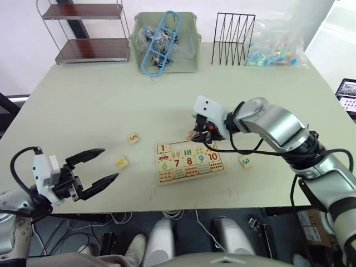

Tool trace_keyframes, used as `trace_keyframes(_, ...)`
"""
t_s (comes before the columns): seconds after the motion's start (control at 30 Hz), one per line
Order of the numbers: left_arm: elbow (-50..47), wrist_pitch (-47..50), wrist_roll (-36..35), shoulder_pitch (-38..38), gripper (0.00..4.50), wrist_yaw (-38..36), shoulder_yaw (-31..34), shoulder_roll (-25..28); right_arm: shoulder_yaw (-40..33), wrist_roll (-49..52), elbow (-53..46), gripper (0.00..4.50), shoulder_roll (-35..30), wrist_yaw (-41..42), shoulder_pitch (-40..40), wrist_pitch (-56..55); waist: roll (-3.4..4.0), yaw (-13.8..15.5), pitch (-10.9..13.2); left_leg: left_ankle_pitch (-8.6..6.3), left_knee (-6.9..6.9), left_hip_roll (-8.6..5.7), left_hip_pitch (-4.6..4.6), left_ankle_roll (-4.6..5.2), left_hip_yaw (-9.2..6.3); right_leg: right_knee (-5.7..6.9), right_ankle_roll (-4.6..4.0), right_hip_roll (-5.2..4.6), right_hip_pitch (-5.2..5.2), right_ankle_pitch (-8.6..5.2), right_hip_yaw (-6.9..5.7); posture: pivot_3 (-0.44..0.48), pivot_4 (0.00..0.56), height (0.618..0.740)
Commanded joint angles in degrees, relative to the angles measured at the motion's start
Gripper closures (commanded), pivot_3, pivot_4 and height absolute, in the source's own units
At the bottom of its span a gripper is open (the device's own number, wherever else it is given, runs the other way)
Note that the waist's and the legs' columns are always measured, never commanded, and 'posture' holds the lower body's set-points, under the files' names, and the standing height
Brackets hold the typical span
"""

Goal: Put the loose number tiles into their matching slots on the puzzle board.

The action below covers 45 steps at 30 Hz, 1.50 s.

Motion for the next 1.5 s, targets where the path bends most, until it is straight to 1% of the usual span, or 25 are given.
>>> trace_keyframes(0.03,-1.7,-0.8,-0.1,0.3,0.0,0.8,1.7,0.0,1.5,-2.4,1.8,3.67,1.0,2.0,-2.6,-2.4,-0.01,0.1,0.0,0.0,0.0,0.0,-0.02,0.0,-0.01,0.0,0.0,0.0,0.0,0.0,0.0,0.0,0.15,0.74)
trace_keyframes(0.27,0.1,-0.7,-0.1,-0.7,0.0,-0.1,1.7,0.7,4.6,-6.1,8.2,3.67,6.0,5.1,-6.5,-4.3,0.0,-0.1,0.0,0.0,0.0,0.02,-0.05,-0.01,0.03,0.05,-0.06,0.02,-0.11,0.04,-0.01,0.0,0.15,0.74)
trace_keyframes(0.53,2.4,-0.9,0.2,-1.8,0.0,-2.4,1.3,1.3,6.2,-9.5,13.7,3.67,11.5,6.9,-8.6,-5.0,0.0,-0.1,0.0,0.0,-0.01,0.03,-0.09,-0.01,0.05,0.03,0.0,0.03,-0.15,0.08,-0.01,0.0,0.15,0.74)
trace_keyframes(0.73,4.1,-1.8,0.7,-2.2,0.0,-3.9,1.3,1.4,6.7,-11.5,16.9,3.67,14.2,8.9,-9.0,-6.6,0.0,-0.1,0.0,0.0,-0.01,0.03,-0.1,-0.02,0.04,0.04,-0.03,0.03,-0.16,0.07,-0.02,0.0,0.15,0.74)
trace_keyframes(1.07,5.6,-3.6,1.8,-2.1,0.0,-5.5,1.1,1.2,8.4,-15.9,21.3,3.67,15.2,11.6,-8.5,-11.4,0.0,-0.2,0.0,0.0,-0.01,0.03,-0.14,-0.02,0.04,0.04,-0.03,0.03,-0.21,0.08,-0.02,0.0,0.15,0.74)
trace_keyframes(1.5,6.4,-4.0,1.7,-2.9,0.0,-6.2,1.0,0.9,7.0,-19.2,25.8,3.67,18.1,12.8,-8.8,-14.2,0.0,-0.4,0.0,0.0,-0.01,0.03,-0.16,-0.02,0.04,0.03,-0.02,0.03,-0.23,0.09,-0.03,0.0,0.15,0.74)
